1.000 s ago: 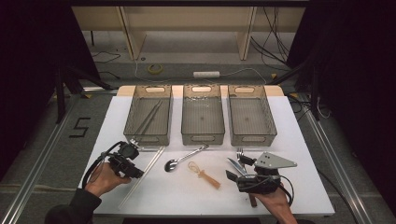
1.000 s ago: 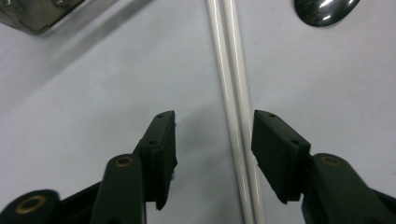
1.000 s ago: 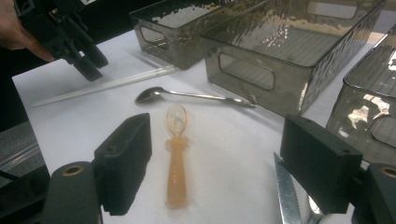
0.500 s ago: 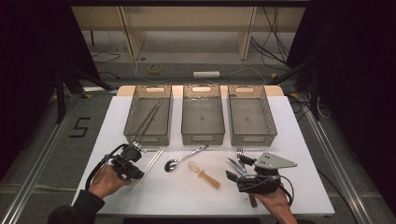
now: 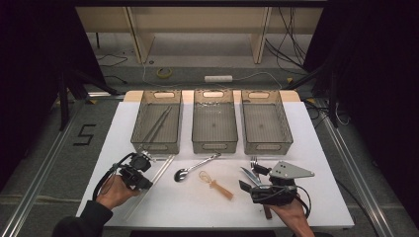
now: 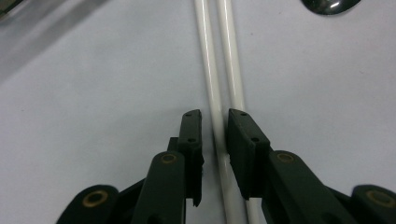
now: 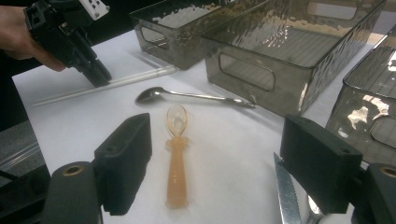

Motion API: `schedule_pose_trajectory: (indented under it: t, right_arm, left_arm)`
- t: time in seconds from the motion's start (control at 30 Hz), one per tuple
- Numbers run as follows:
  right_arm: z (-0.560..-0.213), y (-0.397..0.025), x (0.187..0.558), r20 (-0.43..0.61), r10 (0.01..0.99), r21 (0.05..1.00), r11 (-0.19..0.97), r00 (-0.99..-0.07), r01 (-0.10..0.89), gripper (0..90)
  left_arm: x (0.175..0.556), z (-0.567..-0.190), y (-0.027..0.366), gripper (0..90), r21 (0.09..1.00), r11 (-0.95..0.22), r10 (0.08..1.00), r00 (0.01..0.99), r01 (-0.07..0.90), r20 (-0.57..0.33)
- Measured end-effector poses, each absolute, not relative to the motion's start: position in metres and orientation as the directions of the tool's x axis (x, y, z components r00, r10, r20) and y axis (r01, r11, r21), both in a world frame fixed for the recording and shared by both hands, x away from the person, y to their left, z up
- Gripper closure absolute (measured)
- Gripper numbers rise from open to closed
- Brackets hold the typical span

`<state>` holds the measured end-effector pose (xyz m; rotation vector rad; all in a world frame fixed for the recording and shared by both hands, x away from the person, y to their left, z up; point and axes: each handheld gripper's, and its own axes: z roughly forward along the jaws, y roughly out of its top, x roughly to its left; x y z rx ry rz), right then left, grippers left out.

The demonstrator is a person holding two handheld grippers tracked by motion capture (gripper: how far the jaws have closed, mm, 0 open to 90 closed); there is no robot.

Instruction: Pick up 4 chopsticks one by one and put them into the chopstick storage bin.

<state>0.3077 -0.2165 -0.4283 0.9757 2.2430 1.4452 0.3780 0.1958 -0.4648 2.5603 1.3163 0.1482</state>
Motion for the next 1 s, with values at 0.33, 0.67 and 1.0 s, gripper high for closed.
schedule_pose_trajectory:
  t: [0.33,0.67,1.0]
  right_arm:
    - [-0.4286,-0.2158,0.3077,0.107,0.681,0.886,0.265,-0.725,0.38,26.1]
    - [-0.4287,-0.2158,0.3077,0.105,0.682,0.885,0.267,-0.724,0.38,26.2]
    - [-0.4287,-0.2158,0.3077,0.104,0.683,0.885,0.269,-0.723,0.381,26.3]
  left_arm:
    - [0.3779,-0.4651,0.1953,81.6,0.274,-0.562,0.808,0.589,0.781,-0.022]
    - [0.3786,-0.4651,0.1971,84.0,0.277,-0.54,0.821,0.57,0.795,-0.036]
    - [0.3775,-0.4653,0.1953,84.3,0.277,-0.542,0.822,0.569,0.794,-0.023]
